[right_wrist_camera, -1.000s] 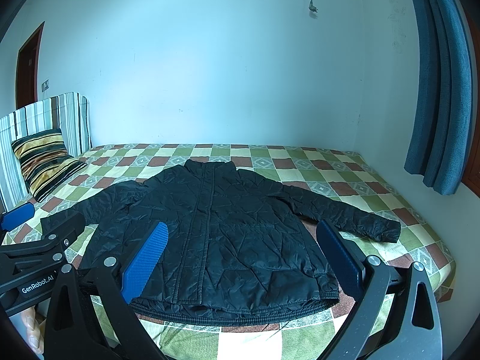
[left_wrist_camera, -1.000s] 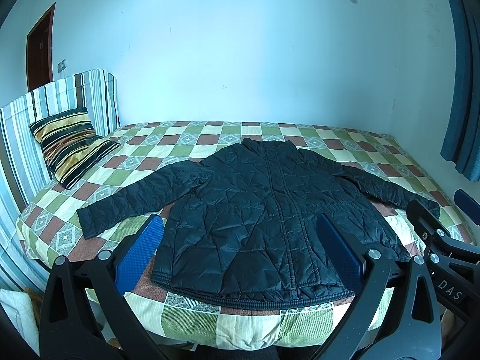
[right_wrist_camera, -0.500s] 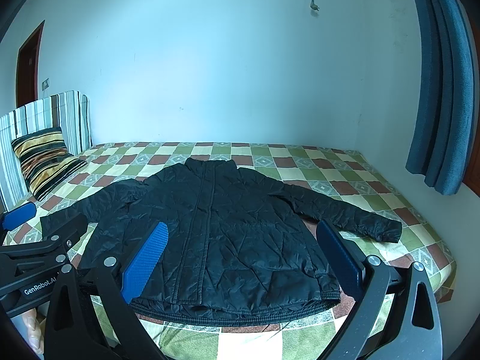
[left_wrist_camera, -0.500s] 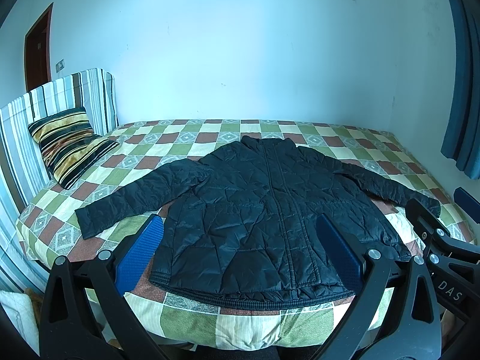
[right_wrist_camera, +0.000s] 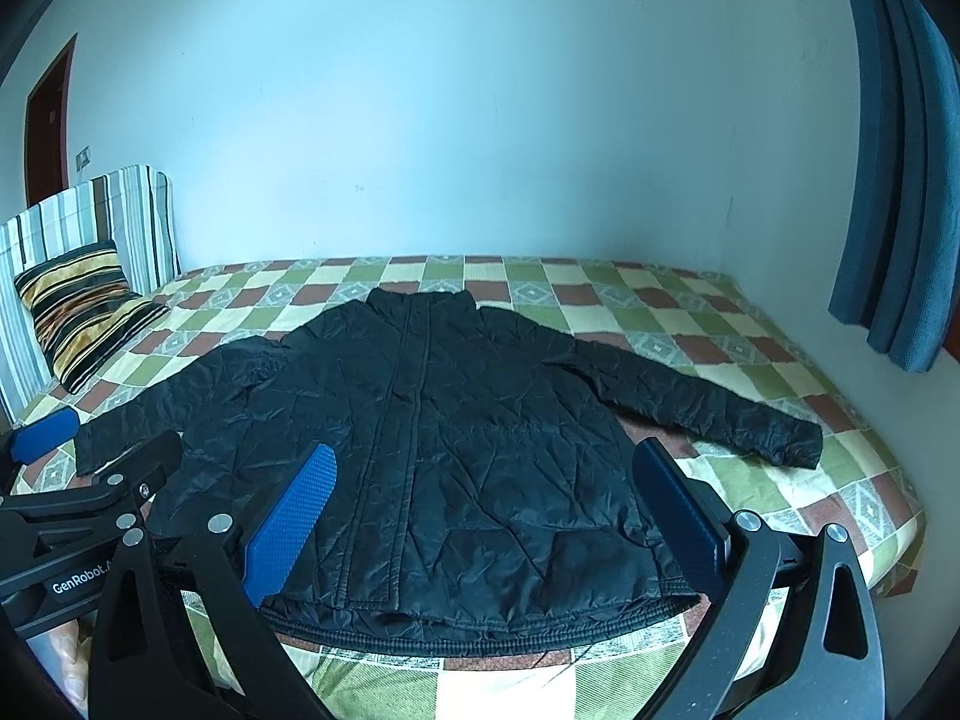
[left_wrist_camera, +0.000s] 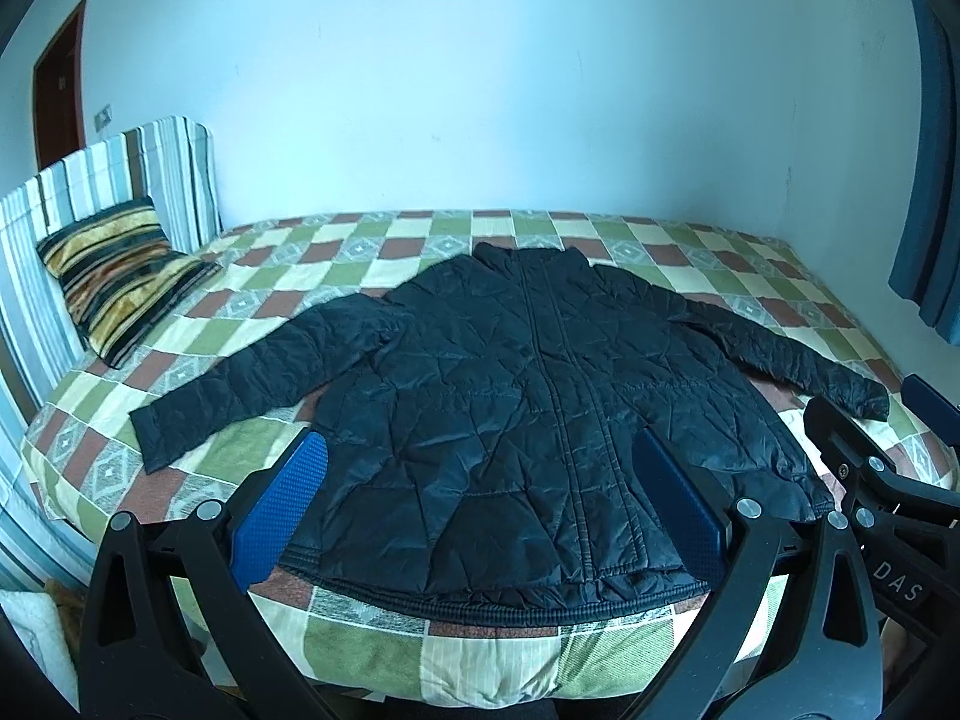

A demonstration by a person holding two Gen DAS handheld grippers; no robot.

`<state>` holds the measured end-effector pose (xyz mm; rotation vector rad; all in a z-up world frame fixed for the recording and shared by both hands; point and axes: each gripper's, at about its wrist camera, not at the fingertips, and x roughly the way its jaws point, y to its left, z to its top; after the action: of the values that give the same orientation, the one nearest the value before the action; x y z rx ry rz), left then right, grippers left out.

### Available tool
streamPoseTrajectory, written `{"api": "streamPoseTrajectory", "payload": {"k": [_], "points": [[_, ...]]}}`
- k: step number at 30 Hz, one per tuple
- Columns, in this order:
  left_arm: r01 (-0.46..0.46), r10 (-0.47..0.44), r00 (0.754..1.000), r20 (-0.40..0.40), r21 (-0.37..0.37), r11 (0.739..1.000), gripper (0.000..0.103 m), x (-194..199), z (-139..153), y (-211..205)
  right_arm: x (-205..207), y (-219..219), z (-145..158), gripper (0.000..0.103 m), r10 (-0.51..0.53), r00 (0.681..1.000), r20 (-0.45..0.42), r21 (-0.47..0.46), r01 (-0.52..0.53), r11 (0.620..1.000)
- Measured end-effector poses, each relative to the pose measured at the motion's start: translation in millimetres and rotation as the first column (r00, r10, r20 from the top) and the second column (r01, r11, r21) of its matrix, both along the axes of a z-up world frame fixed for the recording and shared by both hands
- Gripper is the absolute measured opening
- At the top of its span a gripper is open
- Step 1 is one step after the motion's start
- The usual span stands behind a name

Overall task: Fold large clothes
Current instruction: 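Grasp the jacket sleeve cuff with the right gripper and lift it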

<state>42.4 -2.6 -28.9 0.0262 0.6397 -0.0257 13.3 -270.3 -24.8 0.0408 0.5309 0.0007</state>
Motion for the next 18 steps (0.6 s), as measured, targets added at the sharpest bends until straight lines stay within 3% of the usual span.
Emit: {"api": "streamPoseTrajectory", "payload": {"k": [5, 11, 15, 18], "points": [[0.003, -0.003, 0.998, -0.07, 0.0, 1.0, 0.101, 32.3, -22.9, 0.5, 28.7, -16.3, -20.0, 0.098, 0.013, 0.997, -0.072, 0.091, -0.006, 0.996], [-0.073, 0.077, 0.981, -0.177, 0.027, 0.997, 0.101, 85.8, -62.8, 24.8, 77.3, -74.6, -59.5, 0.098, -0.05, 0.984, -0.172, 0.228, 0.089, 0.97], [-0.192, 0.212, 0.955, -0.21, 0.111, 0.975, 0.101, 121.1, -90.7, 54.8, 103.3, -147.0, -82.7, 0.098, -0.192, 0.961, -0.198, 0.301, 0.246, 0.921], [-0.281, 0.317, 0.919, -0.236, 0.174, 0.944, 0.101, 143.2, -111.4, 83.3, 115.6, -214.1, -99.5, 0.098, -0.321, 0.92, -0.224, 0.34, 0.383, 0.859]]}}
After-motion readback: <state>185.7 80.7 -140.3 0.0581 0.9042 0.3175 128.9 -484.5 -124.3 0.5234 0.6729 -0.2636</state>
